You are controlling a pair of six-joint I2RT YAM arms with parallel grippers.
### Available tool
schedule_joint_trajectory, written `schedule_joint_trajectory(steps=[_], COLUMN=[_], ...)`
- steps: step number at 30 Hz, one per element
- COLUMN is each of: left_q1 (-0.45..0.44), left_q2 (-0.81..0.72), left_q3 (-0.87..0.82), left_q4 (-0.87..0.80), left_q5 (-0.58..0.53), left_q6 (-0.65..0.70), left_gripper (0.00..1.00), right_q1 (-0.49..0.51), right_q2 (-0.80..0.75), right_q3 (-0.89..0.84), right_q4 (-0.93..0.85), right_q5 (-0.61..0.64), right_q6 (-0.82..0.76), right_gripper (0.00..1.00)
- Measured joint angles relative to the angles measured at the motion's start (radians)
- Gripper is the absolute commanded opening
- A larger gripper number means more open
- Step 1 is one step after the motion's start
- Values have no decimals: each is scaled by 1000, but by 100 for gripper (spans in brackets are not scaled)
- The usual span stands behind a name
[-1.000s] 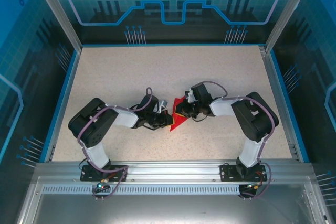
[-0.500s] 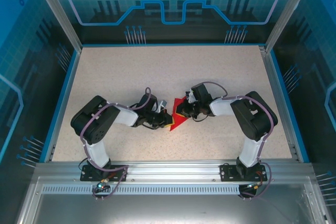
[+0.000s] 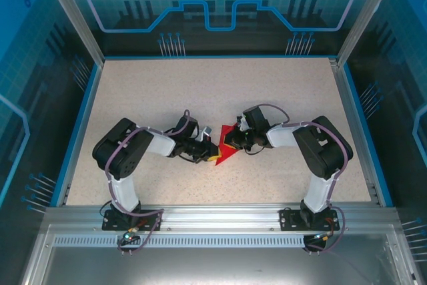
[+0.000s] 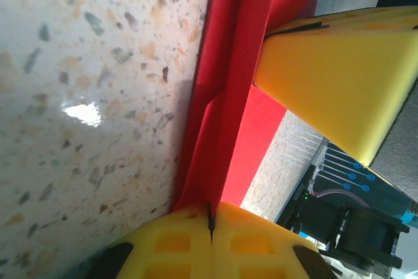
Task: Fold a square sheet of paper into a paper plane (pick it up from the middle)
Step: Fourth fold the wing at the center of the table.
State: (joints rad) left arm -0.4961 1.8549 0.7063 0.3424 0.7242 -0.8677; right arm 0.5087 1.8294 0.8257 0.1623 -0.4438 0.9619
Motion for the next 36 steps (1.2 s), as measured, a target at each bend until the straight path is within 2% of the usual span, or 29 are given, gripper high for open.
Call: schedule_joint_trajectory(steps=[19,26,36], left_q1=[9,9,7], left_q2=[16,16,13], left_q3=[26,26,26], left_q4=[-45,-45,-45], left_q5=[26,26,29], left_q6=[-13,-13,5], left_gripper=[2,3,13], right_q1=[-3,-3,0], right_q2=[-39,10,56], right_q3=[47,73,73], right_q4=[-60,-47,-39], right_q5=[-10,-13,-11], right_q6=[-1,0,-1], right_gripper=[14,13,12])
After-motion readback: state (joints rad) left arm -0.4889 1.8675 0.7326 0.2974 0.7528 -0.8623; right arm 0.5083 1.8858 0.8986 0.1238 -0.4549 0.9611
